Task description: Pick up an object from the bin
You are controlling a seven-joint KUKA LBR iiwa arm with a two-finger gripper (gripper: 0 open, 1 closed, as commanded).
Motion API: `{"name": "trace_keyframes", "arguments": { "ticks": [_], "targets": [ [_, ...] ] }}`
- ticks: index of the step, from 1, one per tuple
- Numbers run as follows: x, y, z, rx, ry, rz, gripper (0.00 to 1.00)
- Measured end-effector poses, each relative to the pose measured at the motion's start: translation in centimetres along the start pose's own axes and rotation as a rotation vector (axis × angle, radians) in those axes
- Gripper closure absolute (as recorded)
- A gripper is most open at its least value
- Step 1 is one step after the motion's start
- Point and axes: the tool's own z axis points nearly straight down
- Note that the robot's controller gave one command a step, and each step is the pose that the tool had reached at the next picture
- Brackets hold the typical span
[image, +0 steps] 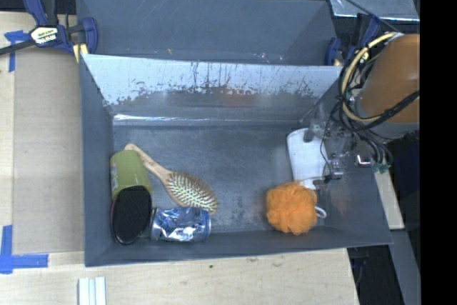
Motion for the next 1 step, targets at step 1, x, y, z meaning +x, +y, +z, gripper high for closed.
{"name": "trace_keyframes", "arguments": {
  "ticks": [1],
  "targets": [
    [2.07,4.25,7.50,-0.001,-0.001,-0.116,0.00]
  ]
}}
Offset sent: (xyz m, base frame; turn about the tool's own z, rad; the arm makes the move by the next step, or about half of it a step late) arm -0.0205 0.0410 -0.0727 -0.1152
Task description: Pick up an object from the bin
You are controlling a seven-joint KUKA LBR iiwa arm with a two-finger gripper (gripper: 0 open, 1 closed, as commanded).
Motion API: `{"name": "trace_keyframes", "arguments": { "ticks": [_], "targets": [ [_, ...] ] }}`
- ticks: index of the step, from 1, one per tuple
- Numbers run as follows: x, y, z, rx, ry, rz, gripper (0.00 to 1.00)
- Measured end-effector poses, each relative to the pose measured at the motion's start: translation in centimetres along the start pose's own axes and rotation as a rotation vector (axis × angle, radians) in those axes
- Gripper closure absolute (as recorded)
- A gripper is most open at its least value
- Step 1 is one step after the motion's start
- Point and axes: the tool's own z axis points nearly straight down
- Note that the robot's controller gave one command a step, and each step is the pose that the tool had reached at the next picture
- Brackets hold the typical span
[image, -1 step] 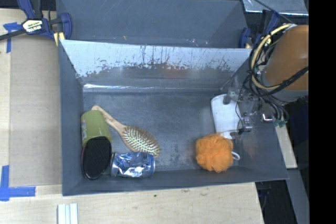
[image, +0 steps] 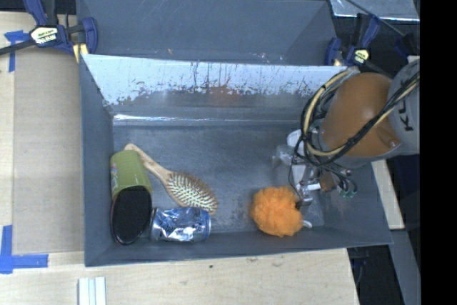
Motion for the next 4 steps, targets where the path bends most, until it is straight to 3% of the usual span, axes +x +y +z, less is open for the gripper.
{"name": "trace_keyframes", "arguments": {
  "ticks": [1,2,3,4],
  "targets": [
    [-0.5,5.8,0.5,-0.001,-0.004,-0.102,0.00],
    [0.8,11.0,0.5,-0.001,-0.006,0.039,0.00],
    [1.3,18.2,0.5,0.002,-0.007,-0.111,0.00],
    [-6.9,24.2,0.4,0.005,-0.016,-0.175,0.00]
  ]
}}
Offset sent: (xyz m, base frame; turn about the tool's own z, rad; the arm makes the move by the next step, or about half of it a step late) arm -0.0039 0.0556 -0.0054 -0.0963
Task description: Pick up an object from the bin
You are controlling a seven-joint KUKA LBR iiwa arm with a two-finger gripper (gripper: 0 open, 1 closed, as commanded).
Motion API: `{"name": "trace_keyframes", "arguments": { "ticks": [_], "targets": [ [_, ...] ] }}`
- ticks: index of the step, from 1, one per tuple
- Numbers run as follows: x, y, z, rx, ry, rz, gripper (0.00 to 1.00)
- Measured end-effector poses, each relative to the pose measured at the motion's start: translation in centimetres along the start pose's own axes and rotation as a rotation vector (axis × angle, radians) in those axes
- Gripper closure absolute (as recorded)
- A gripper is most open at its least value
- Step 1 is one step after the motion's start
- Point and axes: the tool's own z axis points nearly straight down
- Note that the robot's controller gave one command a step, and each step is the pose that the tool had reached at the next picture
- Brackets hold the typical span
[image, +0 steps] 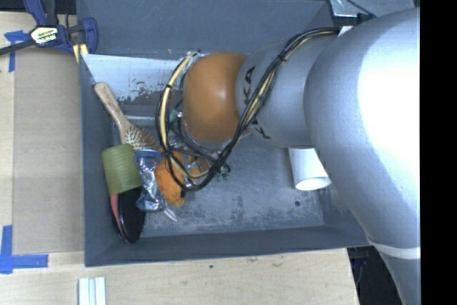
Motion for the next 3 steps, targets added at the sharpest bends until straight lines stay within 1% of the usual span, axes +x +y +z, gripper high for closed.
{"name": "trace_keyframes", "arguments": {
  "ticks": [1,2,3],
  "targets": [
    [0.4,-0.3,0.1,0.002,0.009,0.003,1.00],
    [0.6,3.9,-9.4,0.001,-0.001,-0.008,1.00],
    [0.8,2.5,-25.3,0.000,-0.014,0.030,1.00]
  ]
}}
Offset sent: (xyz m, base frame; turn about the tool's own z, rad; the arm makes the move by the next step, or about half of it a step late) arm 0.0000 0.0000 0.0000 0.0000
